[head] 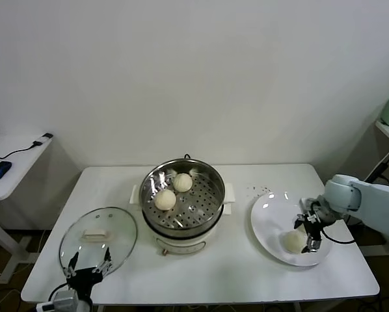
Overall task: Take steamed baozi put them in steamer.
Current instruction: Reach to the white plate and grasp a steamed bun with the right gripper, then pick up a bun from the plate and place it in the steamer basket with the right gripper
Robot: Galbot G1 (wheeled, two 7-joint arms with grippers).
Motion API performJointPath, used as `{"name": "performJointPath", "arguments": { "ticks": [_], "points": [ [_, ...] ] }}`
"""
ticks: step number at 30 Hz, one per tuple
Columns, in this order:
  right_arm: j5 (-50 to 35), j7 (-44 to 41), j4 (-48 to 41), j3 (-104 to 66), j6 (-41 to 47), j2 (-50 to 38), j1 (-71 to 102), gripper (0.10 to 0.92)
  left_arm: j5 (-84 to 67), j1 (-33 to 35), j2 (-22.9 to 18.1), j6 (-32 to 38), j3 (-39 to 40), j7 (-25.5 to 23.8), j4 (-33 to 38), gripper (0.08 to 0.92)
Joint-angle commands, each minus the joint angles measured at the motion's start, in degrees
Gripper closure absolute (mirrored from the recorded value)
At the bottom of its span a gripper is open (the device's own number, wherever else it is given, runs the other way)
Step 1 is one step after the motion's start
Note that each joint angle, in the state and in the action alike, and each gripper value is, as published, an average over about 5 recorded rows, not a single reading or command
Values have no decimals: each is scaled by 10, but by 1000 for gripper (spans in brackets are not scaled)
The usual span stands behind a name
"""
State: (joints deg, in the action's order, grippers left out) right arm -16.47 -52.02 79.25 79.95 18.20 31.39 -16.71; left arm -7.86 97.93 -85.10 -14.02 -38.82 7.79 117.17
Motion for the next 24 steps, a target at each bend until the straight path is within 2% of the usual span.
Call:
{"name": "performJointPath", "arguments": {
  "ticks": [1,5,14,20,24],
  "points": [
    [21,11,-19,-40,9,16,49,203,0,0,1,0,0,0,0,177],
    [21,11,-21,-43,10,21,49,214,-1,-1,1,0,0,0,-3,177],
    [14,-6,3,-18,6,4,-1,333,-1,-2,1,0,0,0,-1,177],
    [-35,-39,24,91,-23,24,-191,337,0,0,1,-2,0,0,5,177],
    [-99,-81,17,191,-74,103,-373,335,0,2,1,-2,2,0,10,177]
  ]
}}
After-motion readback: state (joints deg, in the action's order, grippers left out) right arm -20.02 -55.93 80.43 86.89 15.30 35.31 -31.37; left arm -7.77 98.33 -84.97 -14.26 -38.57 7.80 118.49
